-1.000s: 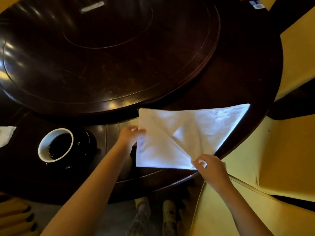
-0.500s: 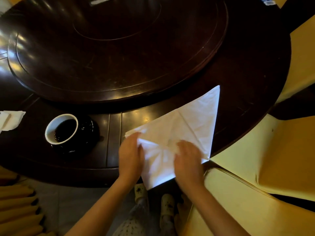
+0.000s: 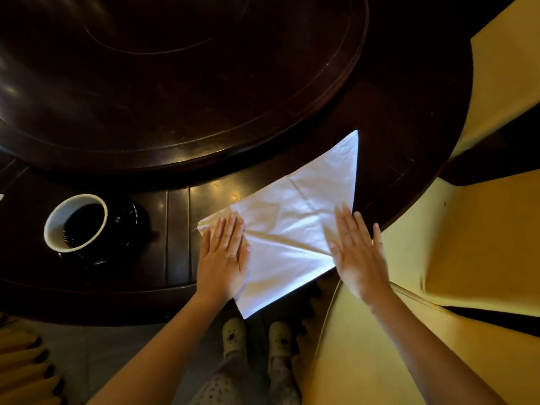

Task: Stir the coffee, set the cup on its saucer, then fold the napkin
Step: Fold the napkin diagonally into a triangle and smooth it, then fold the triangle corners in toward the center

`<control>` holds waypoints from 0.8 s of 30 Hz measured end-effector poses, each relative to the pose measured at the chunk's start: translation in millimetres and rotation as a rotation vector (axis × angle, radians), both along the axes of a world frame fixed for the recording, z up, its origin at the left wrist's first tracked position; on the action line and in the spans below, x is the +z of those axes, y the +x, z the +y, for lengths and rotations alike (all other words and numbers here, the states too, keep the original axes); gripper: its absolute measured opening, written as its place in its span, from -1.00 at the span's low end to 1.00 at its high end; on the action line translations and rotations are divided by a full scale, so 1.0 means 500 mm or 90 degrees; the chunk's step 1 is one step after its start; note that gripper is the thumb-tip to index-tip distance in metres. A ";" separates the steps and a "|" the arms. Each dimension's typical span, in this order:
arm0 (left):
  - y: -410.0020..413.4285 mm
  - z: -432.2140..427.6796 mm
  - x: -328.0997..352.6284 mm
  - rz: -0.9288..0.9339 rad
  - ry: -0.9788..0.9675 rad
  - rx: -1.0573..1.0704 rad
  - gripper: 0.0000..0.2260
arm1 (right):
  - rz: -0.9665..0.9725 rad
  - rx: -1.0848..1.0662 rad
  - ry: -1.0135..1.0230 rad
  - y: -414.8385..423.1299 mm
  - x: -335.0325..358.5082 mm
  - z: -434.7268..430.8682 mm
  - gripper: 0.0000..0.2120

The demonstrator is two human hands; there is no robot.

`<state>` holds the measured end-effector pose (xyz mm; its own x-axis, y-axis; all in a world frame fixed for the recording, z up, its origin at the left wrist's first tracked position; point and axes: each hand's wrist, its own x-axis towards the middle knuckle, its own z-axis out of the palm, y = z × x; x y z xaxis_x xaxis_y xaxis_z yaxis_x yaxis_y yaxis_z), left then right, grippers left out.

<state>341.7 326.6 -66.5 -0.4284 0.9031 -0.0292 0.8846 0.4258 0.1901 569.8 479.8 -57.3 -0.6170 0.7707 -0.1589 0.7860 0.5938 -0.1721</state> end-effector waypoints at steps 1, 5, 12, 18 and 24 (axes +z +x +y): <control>-0.001 0.000 -0.001 0.003 0.000 -0.002 -0.47 | -0.002 0.000 -0.006 0.005 -0.001 0.006 -0.43; 0.000 0.001 0.004 0.003 0.000 -0.007 -0.43 | 0.130 -0.109 -0.007 -0.013 0.018 0.004 -0.44; 0.052 0.035 0.019 -0.020 0.000 -0.164 -0.47 | 0.305 -0.467 -0.159 -0.090 0.065 0.082 -0.50; 0.050 0.037 0.005 -0.039 -0.043 -0.190 -0.48 | 0.318 -0.478 -0.287 -0.138 0.084 0.179 -0.74; 0.026 0.062 0.074 -0.471 0.116 0.006 -0.57 | 0.337 -0.203 -0.043 -0.206 0.109 0.135 -0.83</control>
